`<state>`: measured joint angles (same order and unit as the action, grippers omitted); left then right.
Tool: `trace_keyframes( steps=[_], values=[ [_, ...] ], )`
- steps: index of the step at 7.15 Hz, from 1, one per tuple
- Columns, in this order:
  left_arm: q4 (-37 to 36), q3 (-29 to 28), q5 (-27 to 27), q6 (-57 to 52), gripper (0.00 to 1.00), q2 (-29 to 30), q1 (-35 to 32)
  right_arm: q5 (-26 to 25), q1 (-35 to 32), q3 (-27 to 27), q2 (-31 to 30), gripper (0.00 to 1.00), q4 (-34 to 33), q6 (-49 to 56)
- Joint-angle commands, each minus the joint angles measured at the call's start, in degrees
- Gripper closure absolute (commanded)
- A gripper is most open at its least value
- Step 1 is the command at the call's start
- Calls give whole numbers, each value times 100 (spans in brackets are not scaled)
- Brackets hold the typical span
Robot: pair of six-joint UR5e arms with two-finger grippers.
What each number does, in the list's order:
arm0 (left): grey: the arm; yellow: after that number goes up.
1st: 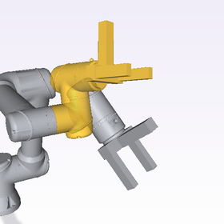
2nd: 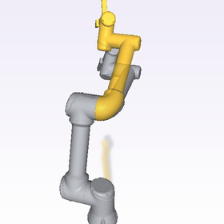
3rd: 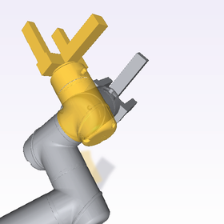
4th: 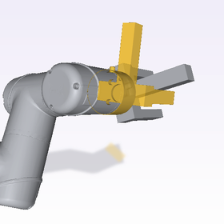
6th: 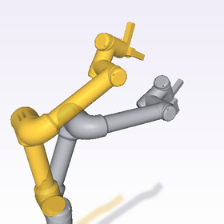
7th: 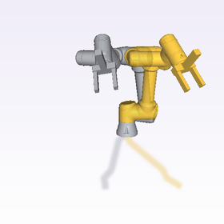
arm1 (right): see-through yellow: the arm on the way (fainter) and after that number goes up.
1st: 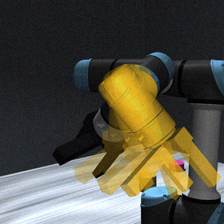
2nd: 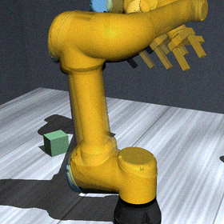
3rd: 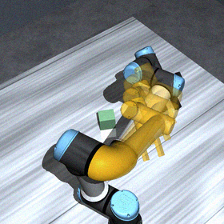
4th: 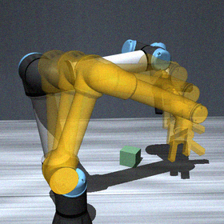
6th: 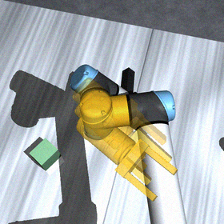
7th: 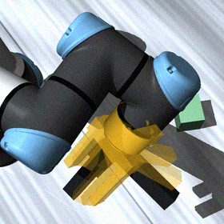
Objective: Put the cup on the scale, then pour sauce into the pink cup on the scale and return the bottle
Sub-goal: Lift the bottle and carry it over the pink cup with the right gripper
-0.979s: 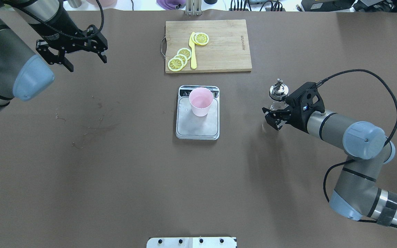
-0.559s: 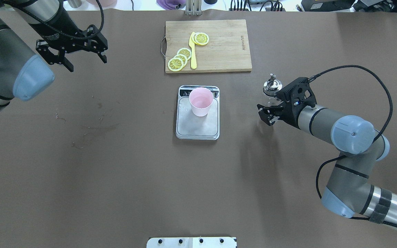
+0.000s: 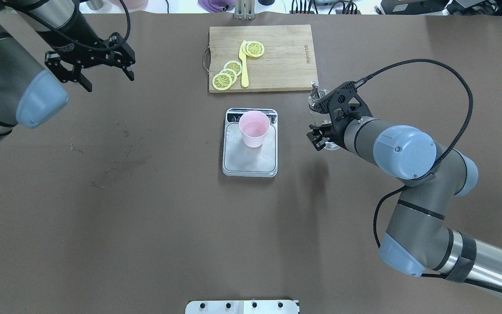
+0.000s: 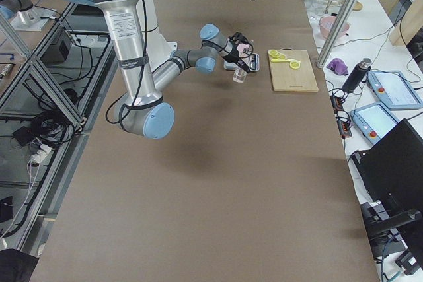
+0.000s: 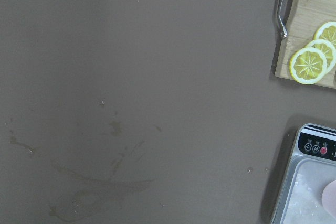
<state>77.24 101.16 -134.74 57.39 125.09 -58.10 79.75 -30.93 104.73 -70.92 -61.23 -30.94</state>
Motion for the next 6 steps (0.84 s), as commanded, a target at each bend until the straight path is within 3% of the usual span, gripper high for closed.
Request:
trace_keyframes(
  steps=[1, 4, 6],
  values=[
    [-7, 0, 9, 1, 2, -2, 0, -684, 252, -136, 366, 100, -877, 475],
    [-7, 9, 0, 1, 2, -2, 0, -706, 263, -382, 614, 100, -1225, 736],
    [-7, 9, 9, 1, 2, -11, -9, -907, 254, -357, 745, 100, -1872, 1955]
  ],
)
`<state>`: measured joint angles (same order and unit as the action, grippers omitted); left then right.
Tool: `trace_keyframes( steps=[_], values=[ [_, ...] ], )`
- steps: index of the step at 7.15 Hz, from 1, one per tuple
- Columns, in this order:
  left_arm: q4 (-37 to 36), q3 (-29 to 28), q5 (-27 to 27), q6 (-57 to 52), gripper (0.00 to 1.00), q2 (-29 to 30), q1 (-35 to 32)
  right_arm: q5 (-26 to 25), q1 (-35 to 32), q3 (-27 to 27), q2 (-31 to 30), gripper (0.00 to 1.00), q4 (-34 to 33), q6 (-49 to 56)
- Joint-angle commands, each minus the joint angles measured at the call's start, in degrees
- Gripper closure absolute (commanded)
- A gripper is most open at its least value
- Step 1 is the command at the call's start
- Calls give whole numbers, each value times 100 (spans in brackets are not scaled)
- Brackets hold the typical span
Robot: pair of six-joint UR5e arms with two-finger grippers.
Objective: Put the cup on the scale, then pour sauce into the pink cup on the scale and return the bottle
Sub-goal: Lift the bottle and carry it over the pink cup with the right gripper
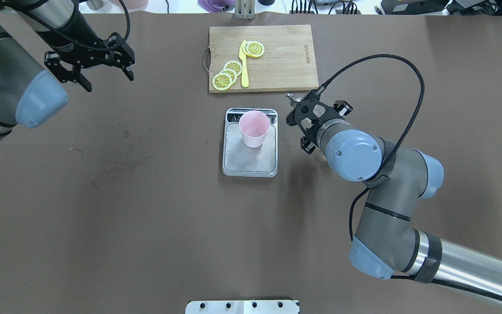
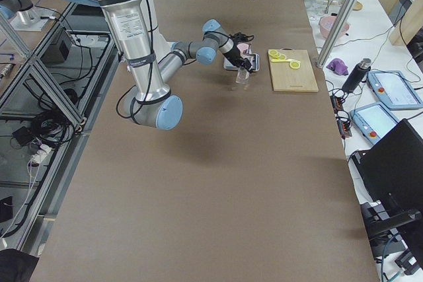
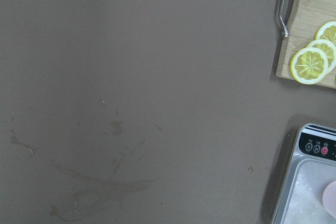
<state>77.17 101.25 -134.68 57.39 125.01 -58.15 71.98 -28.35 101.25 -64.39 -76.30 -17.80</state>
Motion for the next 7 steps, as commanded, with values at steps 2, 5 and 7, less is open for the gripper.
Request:
trace_keyframes(
  steps=[2, 5, 7],
  values=[
    [0, -9, 3, 0, 2, -3, -4, -123, 5, 18, 111, 100, -525, 786],
    [0, -18, 3, 0, 2, -12, -4, -175, -21, 27, 198, 100, -683, 1560],
    [0, -18, 20, 0, 2, -12, 5, -210, -21, 18, 583, 100, -1323, 1674]
  ],
)
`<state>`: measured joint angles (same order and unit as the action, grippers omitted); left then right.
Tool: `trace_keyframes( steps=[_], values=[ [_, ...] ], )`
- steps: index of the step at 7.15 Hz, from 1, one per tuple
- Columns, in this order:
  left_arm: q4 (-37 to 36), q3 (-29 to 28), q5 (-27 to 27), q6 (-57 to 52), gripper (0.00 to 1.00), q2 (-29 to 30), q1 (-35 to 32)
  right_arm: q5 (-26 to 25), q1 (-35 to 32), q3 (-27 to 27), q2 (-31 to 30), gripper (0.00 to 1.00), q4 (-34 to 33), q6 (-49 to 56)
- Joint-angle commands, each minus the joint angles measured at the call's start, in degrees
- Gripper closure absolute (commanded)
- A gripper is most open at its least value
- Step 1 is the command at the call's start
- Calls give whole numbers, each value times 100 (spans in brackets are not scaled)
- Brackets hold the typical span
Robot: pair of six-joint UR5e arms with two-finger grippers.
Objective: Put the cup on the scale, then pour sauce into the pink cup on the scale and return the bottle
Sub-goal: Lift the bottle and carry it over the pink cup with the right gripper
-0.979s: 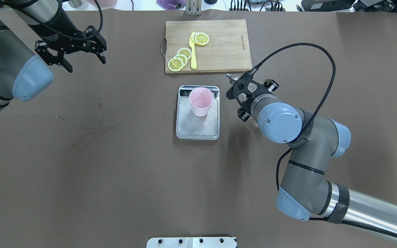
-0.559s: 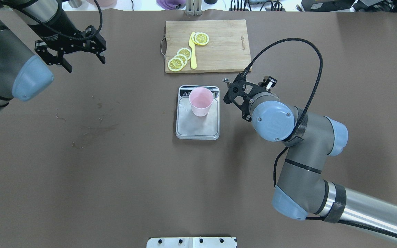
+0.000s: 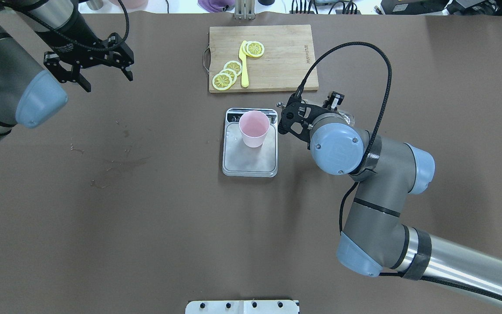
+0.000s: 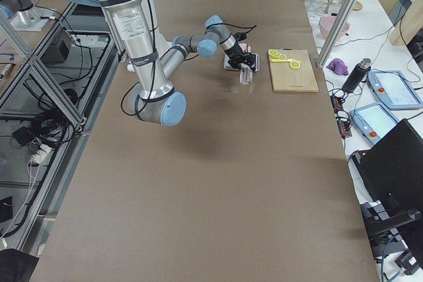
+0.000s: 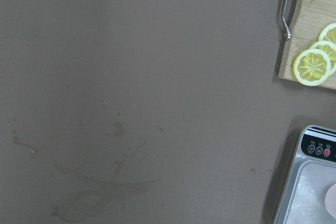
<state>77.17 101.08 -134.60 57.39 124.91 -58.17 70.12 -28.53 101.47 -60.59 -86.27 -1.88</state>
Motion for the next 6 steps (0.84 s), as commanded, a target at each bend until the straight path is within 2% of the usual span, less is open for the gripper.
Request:
trace_keyframes(
  steps=[1, 4, 6],
  values=[
    [0, 8, 118, 0, 2, -1, 17, -94, -3, -57, 206, 100, -382, 91],
    [0, 17, 119, 0, 2, -1, 8, -305, 14, -92, 590, 100, -1284, 627],
    [0, 17, 119, 0, 2, -1, 8, -402, 14, -284, 733, 100, -1454, 732]
  ],
)
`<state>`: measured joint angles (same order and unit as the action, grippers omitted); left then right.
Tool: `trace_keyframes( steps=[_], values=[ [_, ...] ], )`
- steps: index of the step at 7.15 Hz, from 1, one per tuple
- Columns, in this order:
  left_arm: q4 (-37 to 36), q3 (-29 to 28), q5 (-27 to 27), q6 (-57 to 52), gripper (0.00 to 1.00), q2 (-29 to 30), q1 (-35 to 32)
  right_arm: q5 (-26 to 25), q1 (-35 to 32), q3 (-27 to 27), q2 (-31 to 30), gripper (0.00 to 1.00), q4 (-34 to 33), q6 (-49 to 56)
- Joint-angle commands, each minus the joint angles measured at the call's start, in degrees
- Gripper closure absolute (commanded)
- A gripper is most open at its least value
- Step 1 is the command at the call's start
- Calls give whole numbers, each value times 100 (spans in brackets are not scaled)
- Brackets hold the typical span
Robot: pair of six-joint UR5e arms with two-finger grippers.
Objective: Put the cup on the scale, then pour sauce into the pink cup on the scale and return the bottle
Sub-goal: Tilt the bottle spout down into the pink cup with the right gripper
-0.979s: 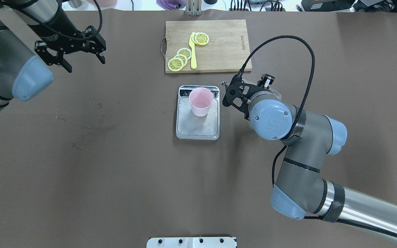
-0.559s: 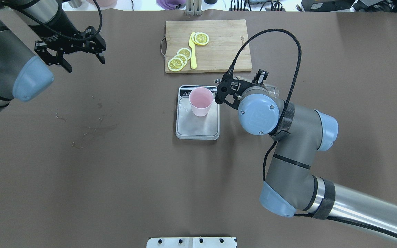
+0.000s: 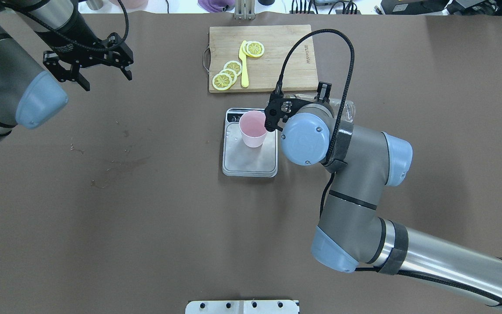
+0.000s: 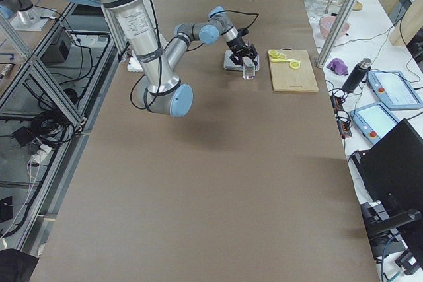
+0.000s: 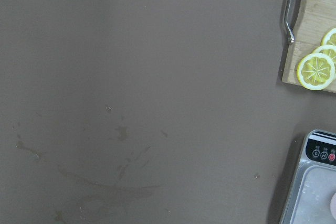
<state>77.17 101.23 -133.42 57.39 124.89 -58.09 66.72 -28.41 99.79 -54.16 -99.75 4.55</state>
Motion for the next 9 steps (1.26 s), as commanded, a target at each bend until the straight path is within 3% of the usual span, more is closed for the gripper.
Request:
trace_keyframes(
  steps=[1, 6, 9],
  values=[
    [0, 2, 1, 0, 2, -9, -10, -71, 2, -196, 220, 100, -219, 281],
    [0, 28, 44, 0, 2, -9, -10, -449, 11, -636, 643, 100, -580, 740],
    [0, 46, 44, 0, 2, -9, -10, -739, 55, -628, 793, 100, -1142, 1250]
  ],
)
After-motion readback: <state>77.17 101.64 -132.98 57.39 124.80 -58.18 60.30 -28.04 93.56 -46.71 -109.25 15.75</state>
